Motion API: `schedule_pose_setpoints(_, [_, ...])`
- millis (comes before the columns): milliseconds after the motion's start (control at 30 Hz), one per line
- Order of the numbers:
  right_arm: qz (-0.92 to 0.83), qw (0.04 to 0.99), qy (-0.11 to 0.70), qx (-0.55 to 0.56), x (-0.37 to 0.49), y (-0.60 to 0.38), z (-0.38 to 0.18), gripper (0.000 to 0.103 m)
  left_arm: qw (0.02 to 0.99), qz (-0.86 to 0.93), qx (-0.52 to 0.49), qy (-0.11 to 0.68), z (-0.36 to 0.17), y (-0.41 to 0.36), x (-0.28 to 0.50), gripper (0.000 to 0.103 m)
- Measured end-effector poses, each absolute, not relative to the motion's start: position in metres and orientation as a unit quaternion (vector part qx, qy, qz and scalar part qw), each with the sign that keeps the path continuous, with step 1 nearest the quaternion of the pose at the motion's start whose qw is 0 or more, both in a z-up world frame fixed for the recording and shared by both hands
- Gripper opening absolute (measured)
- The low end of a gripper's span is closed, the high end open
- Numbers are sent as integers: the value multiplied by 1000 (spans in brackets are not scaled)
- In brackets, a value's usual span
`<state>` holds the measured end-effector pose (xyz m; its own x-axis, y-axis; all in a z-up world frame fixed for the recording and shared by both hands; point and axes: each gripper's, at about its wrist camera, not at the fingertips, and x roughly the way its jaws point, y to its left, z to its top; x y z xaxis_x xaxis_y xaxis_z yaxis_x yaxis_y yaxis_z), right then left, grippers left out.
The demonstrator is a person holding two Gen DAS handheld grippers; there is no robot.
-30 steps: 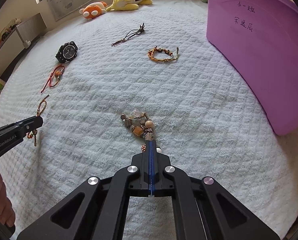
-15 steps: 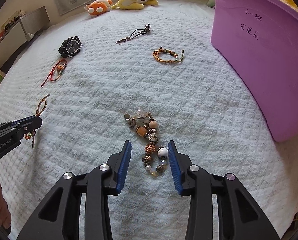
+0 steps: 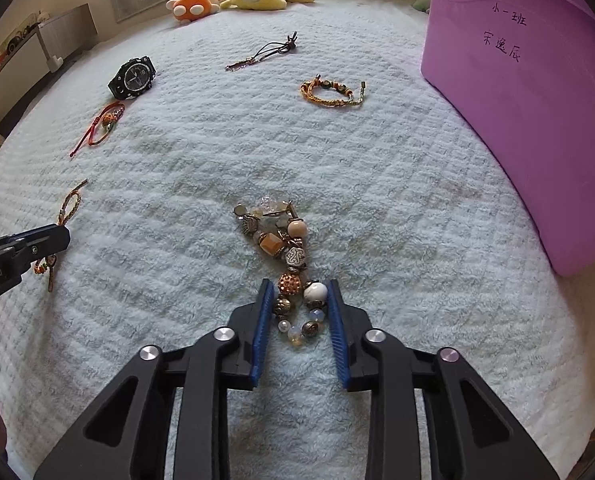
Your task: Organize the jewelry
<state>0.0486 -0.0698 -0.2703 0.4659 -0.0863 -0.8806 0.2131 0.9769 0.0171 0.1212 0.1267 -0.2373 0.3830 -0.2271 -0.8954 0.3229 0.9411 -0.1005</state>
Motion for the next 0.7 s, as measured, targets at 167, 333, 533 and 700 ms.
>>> schedule_pose_setpoints(167, [-74, 847, 515, 107, 49, -79, -266, 13, 831, -170, 44, 527, -232, 126, 121, 10])
schedule_pose_setpoints(333, [-76, 846, 507, 148, 45, -89, -258, 11, 832, -175, 44, 524, -224, 126, 119, 10])
schedule_pose_setpoints(533, [-70, 853, 498, 141, 41, -82, -241, 11, 832, -182, 47, 521, -213, 124, 116, 10])
schedule_pose_setpoints(700, [-68, 854, 495, 144, 37, -82, -227, 11, 834, -191, 49, 515, -198, 120, 113, 10])
